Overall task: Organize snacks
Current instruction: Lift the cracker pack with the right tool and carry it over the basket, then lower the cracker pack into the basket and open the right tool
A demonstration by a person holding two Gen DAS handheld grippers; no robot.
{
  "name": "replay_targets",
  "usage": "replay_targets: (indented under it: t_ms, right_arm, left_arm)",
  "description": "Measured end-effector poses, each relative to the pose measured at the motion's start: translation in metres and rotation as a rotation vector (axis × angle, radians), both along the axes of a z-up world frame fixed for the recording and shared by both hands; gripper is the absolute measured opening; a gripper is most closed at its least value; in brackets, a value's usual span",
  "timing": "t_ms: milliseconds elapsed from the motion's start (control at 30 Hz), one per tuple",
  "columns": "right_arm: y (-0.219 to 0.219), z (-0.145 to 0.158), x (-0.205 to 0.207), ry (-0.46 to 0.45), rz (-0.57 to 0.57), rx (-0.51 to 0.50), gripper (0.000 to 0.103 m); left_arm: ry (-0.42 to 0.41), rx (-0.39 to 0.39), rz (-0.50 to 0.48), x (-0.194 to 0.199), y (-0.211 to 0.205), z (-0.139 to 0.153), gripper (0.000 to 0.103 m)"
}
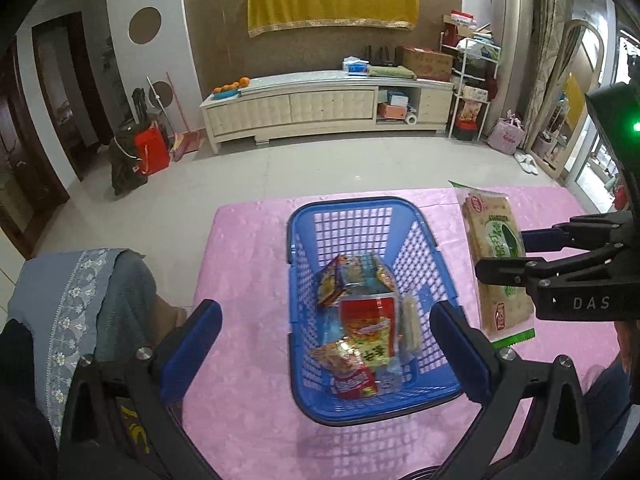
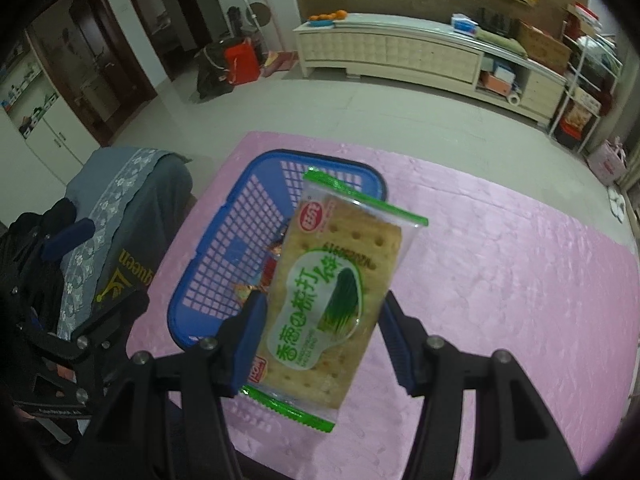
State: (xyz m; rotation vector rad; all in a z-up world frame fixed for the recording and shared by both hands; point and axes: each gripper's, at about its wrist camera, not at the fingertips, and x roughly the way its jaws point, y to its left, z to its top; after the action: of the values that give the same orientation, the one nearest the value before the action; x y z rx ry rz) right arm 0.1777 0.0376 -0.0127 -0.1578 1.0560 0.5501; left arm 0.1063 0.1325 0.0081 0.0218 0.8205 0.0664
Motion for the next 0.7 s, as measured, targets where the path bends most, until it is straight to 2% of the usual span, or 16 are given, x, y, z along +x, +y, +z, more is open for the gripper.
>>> replay_targets:
  t_ms: [333,700]
  right_arm:
    - [0.034,-0.031,0.026,0.042,0.036,-0.061,0.061]
    - [0.063,-0.063,0.048,0.055,0.035,-0.156,0.061]
  left_arm:
    - [0.032,-0.015,0.038,0.012,0.031,-0.024,0.103]
    - [0.055,-0.121,0.065,0.031,0.058,-0.049,0.103]
